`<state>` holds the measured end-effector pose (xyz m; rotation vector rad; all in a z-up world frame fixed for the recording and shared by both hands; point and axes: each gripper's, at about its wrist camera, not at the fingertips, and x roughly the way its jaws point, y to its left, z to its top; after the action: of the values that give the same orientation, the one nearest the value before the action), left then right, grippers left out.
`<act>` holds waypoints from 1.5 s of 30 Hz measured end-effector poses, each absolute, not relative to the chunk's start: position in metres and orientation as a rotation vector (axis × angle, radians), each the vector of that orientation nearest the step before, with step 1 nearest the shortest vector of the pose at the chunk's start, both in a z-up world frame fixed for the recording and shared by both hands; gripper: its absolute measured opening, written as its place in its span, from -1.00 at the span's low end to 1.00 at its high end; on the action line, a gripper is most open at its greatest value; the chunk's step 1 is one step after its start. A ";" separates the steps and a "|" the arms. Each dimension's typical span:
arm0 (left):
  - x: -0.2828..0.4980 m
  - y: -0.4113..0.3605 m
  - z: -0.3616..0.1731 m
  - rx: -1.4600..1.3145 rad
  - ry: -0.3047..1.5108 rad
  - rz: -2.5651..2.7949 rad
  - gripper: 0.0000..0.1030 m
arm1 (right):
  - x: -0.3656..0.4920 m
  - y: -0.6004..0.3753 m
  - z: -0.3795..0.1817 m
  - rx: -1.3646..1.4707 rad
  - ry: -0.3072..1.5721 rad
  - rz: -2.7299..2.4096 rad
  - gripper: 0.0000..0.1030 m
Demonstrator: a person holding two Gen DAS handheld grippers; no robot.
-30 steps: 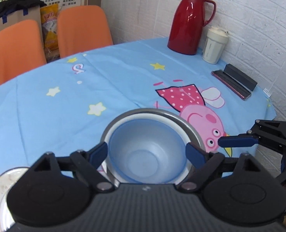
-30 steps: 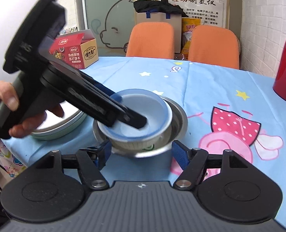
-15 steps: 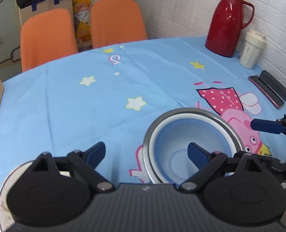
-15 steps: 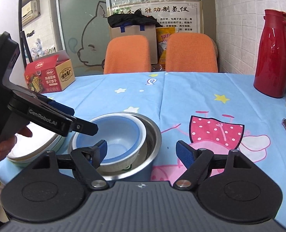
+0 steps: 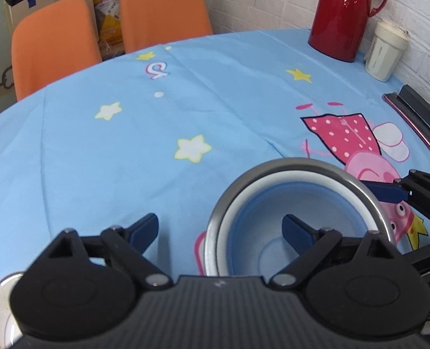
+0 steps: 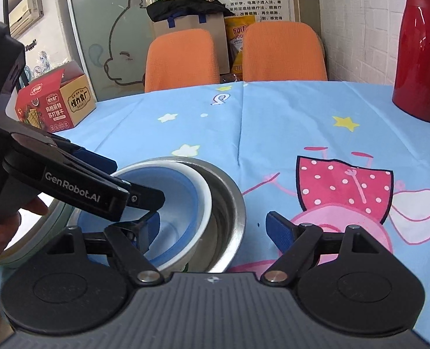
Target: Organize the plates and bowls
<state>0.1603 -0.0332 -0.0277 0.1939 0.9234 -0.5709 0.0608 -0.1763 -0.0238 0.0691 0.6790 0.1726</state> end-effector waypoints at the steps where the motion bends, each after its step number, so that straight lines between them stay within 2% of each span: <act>1: 0.162 -0.035 -0.030 0.196 0.932 -0.577 0.81 | 0.062 -0.175 -0.026 0.069 0.687 0.172 1.00; 13: 0.160 -0.035 -0.035 0.202 0.957 -0.620 0.74 | 0.059 -0.168 -0.036 0.082 0.693 0.120 1.00; 17: 0.158 -0.034 -0.034 0.171 0.965 -0.639 0.50 | 0.055 -0.168 -0.034 0.108 0.692 0.133 1.00; 18: 0.157 -0.033 -0.033 0.154 0.965 -0.652 0.34 | 0.054 -0.169 -0.034 0.115 0.687 0.135 1.00; 19: 0.156 -0.032 -0.032 0.130 0.971 -0.671 0.22 | 0.053 -0.171 -0.033 0.128 0.683 0.141 0.35; 20: 0.155 -0.032 -0.030 0.108 0.979 -0.684 0.06 | 0.054 -0.175 -0.033 0.162 0.682 0.150 0.01; 21: 0.154 -0.033 -0.030 0.105 0.982 -0.675 0.06 | 0.054 -0.177 -0.035 0.176 0.684 0.153 -0.04; 26: 0.158 -0.037 -0.020 0.052 1.006 -0.653 -0.05 | 0.055 -0.176 -0.032 0.180 0.681 0.142 -0.06; 32: 0.149 -0.019 0.032 0.036 0.887 -0.640 -0.13 | 0.050 -0.169 0.006 0.139 0.584 0.132 -0.02; 39: 0.133 0.053 0.063 0.050 0.837 -0.453 -0.17 | 0.069 -0.119 0.036 0.112 0.511 0.293 0.06; 45: 0.118 0.120 0.047 0.015 0.896 -0.291 -0.17 | 0.085 -0.058 0.026 0.115 0.556 0.484 0.11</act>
<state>0.1176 0.1201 0.0473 0.0146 0.8956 -0.2909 0.0851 -0.0580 0.0263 0.1152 0.5559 0.4837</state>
